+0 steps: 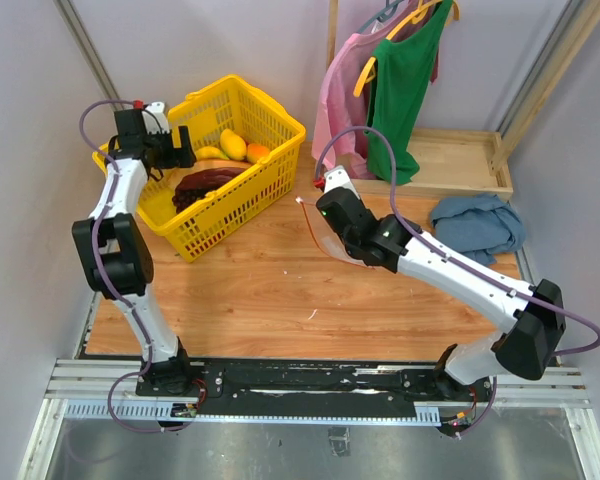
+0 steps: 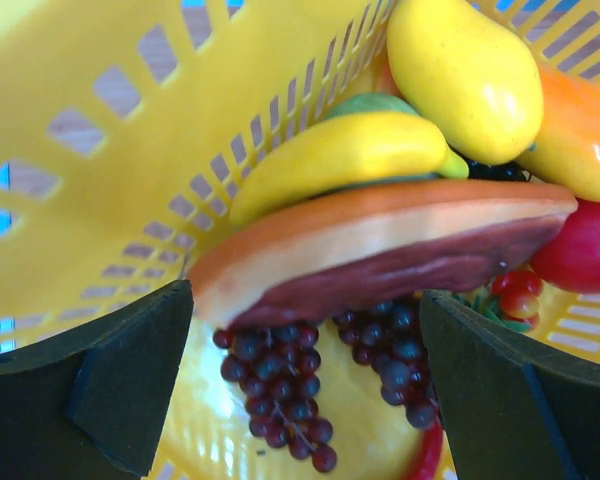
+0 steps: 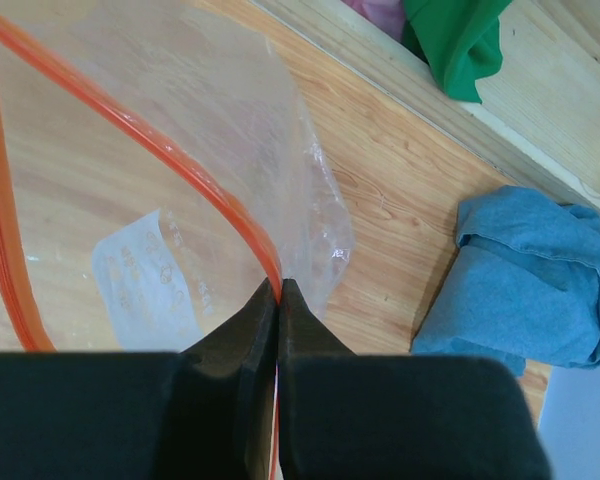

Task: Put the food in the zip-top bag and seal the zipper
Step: Pick up the fake food from the bin.

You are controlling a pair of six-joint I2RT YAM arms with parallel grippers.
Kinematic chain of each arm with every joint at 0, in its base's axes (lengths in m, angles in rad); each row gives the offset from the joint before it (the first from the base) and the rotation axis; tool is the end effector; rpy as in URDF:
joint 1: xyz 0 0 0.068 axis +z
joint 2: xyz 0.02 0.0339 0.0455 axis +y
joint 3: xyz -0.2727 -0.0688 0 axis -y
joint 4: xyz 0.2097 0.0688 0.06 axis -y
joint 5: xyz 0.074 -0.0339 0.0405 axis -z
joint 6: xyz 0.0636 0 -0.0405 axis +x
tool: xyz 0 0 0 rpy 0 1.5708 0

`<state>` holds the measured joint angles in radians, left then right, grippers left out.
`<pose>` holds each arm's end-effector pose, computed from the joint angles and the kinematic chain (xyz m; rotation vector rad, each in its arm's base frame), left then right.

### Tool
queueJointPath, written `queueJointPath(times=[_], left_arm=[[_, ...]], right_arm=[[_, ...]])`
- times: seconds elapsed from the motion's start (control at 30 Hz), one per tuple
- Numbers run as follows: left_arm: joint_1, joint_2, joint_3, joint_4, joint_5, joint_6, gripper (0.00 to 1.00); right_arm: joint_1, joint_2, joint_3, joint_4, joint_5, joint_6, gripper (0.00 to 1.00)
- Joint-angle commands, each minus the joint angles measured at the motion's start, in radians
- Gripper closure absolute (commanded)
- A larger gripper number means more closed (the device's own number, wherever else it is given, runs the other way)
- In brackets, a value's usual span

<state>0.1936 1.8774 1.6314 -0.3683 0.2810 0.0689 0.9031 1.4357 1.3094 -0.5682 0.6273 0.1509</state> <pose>0.4261 0.0656 0.3027 0.0234 2.1617 -0.1560 0.2121 0.2088 0.3365 -0.4729 2.0634 -0.0936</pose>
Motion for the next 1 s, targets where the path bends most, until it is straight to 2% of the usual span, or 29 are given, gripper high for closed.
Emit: queueJointPath(times=[0.0,0.2,0.4,0.67,0.97], left_arm=[[0.007,0.109,0.120,-0.011,0.078,0.129,0.01],[0.014,0.253,0.222,-0.073,0.187,0.153,0.01],[0.014,0.275,0.203,-0.096,0.263,0.158,0.02],[0.008,0.170,0.106,-0.120,0.327,0.140,0.12],[-0.042,0.044,0.000,-0.148,0.297,0.098,0.18]], right_arm=[[0.012,-0.029,-0.022,0.037,-0.012,-0.022,0.98],[0.012,-0.016,-0.021,0.045,-0.022,-0.037,0.97],[0.010,-0.013,-0.025,0.054,-0.025,-0.043,0.97],[0.010,-0.027,-0.031,0.060,-0.045,-0.042,0.96],[0.011,-0.034,-0.037,0.068,-0.048,-0.046,0.96]])
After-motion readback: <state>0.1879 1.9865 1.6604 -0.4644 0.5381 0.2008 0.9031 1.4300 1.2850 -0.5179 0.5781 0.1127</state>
